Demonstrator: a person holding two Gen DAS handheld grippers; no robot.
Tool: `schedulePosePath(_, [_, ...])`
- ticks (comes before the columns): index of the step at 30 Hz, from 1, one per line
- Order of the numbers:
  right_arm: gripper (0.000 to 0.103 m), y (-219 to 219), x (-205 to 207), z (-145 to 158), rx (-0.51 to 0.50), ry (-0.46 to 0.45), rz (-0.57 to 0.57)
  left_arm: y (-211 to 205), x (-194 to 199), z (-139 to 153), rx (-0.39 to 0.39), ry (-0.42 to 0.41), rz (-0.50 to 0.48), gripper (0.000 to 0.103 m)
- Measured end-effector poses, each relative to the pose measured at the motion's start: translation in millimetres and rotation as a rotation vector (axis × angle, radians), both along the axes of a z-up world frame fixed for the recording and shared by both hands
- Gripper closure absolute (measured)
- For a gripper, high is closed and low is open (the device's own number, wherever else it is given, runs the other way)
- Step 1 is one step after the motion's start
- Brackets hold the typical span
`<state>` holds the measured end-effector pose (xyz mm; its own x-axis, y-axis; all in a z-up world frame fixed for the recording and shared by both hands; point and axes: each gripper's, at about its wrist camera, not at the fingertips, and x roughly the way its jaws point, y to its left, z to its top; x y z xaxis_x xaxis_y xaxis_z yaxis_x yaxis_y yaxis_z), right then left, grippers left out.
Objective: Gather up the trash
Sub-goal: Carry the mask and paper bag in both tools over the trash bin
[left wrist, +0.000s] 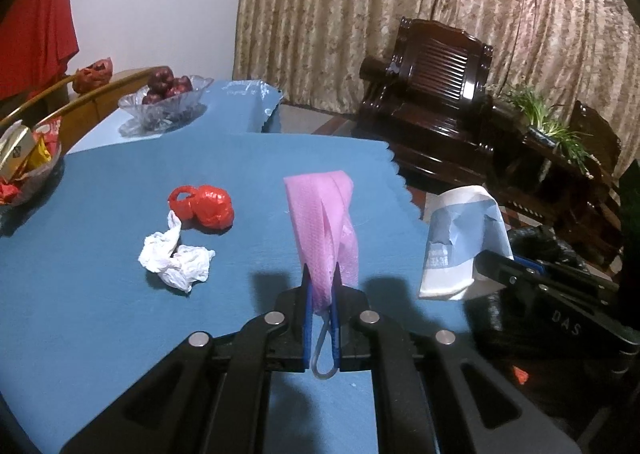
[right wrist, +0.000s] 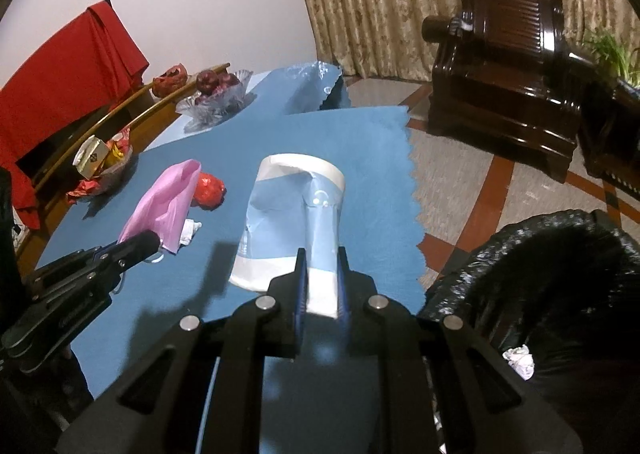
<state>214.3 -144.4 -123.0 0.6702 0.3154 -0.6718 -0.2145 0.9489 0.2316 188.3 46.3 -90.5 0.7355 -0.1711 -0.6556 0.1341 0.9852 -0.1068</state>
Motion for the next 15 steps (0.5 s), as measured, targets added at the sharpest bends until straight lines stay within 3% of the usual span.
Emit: schedulePosePath(15, [0.090, -32, -58, 47, -0.015, -0.090, -0.036, -27, -47, 40, -0.010, -0.066, -0.056, 0.096])
